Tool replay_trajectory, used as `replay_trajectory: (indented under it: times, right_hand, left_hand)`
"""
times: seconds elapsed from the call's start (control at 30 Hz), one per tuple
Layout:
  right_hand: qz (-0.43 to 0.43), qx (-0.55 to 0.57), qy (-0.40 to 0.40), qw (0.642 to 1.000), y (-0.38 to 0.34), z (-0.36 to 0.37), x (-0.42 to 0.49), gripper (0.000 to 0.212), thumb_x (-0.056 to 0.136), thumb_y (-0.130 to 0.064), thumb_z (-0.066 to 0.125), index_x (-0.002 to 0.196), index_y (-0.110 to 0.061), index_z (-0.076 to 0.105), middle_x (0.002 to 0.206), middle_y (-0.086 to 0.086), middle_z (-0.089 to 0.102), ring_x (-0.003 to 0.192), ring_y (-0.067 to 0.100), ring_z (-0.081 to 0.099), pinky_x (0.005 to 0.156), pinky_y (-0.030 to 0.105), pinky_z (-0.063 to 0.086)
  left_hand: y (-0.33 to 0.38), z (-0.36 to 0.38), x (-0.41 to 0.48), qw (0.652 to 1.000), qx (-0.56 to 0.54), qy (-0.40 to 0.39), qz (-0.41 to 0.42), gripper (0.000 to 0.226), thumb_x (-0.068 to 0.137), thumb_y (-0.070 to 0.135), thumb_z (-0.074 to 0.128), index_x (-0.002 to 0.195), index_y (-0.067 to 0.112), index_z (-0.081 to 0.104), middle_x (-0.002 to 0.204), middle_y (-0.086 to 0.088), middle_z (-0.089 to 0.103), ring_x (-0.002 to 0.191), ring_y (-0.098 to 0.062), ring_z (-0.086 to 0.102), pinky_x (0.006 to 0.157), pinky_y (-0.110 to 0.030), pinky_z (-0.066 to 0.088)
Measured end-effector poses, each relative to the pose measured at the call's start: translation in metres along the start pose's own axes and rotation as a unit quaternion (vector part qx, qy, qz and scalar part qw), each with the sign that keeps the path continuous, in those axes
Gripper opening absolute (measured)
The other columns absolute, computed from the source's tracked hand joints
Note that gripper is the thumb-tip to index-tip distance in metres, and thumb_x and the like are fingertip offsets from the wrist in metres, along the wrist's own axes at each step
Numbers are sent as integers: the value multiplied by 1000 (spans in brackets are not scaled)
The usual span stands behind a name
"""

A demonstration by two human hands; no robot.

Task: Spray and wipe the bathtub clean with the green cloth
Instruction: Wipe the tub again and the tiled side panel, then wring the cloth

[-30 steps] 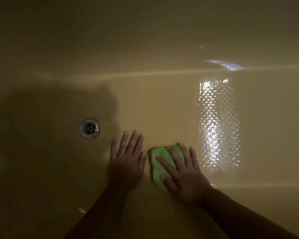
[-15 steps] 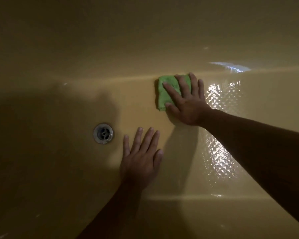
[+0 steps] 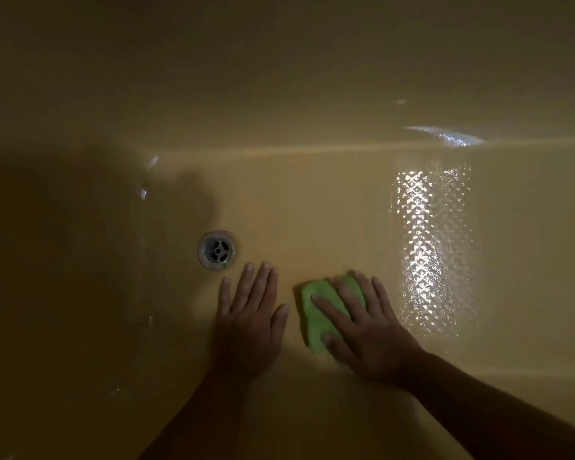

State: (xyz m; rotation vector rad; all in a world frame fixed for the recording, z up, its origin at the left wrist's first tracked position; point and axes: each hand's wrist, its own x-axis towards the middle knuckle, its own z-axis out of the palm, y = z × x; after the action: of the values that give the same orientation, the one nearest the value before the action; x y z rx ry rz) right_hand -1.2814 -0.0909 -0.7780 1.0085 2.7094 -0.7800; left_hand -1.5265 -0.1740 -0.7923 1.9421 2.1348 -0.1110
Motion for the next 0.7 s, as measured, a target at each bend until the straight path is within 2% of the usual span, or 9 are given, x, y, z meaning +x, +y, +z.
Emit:
replay_trajectory:
  times: [0.1, 0.17, 0.23, 0.3, 0.37, 0.43, 0.57, 0.7]
  right_hand:
    - [31, -12, 37, 999, 22, -13, 64, 64, 103, -56, 37, 161, -30, 36, 164, 17, 36, 151, 54, 21, 117, 73, 21]
    - [53, -38, 70, 995, 35, -30, 117, 65, 101, -56, 38, 159, -28, 40, 161, 19, 39, 147, 59, 26, 116, 76, 22]
    - [58, -56, 88, 993, 43, -51, 161, 68, 101, -60, 32, 162, -31, 31, 167, 18, 30, 150, 58, 17, 117, 74, 8]
    - [77, -55, 87, 992, 46, -65, 184, 70, 101, -63, 24, 165, -36, 13, 172, 14, 10, 154, 53, -3, 117, 65, -13]
    - [99, -55, 84, 990, 38, -63, 183, 70, 101, -63, 22, 165, -37, 6, 173, 12, 3, 154, 51, -11, 115, 62, -19]
    - [90, -53, 75, 992, 27, -47, 164, 69, 102, -62, 23, 165, -37, 9, 172, 16, 10, 154, 53, -6, 116, 64, -15]
    - [38, -41, 25, 998, -20, -4, 84, 64, 105, -57, 25, 164, -33, 22, 165, 22, 31, 153, 54, 8, 119, 74, 9]
    - [-28, -39, -44, 998, -74, 20, 29, 64, 105, -59, 30, 163, -33, 28, 160, 19, 40, 150, 53, 23, 115, 67, 16]
  left_hand:
    - [-1, 1, 11, 1000, -3, 21, -16, 66, 108, 49, 38, 164, 15, 28, 170, -2, 24, 160, -25, 15, 124, -62, 17]
    - [-4, 3, 16, 999, -3, 37, -17, 66, 108, 49, 38, 163, 16, 29, 170, -1, 27, 160, -24, 16, 124, -62, 18]
    - [-9, 4, 20, 999, -4, 49, -17, 66, 108, 50, 37, 164, 16, 29, 170, 0, 27, 160, -23, 15, 125, -61, 17]
    - [-12, 5, 23, 998, -4, 64, -15, 66, 108, 51, 38, 163, 16, 30, 169, 0, 28, 160, -22, 16, 126, -59, 17]
    - [-14, 5, 25, 997, -10, 75, -9, 66, 108, 50, 40, 163, 14, 31, 169, -2, 29, 160, -22, 18, 125, -58, 19]
    - [-17, 6, 22, 997, -18, 71, -5, 66, 107, 48, 40, 162, 12, 33, 168, -3, 30, 159, -24, 20, 124, -58, 23]
    - [-37, 4, -17, 999, -14, 11, -46, 71, 106, 56, 36, 161, 12, 35, 170, -5, 27, 159, -27, 21, 123, -61, 23]
    - [-61, -4, -49, 998, 10, -28, -52, 79, 106, 67, 28, 160, 10, 36, 169, -9, 28, 159, -28, 20, 124, -60, 22]
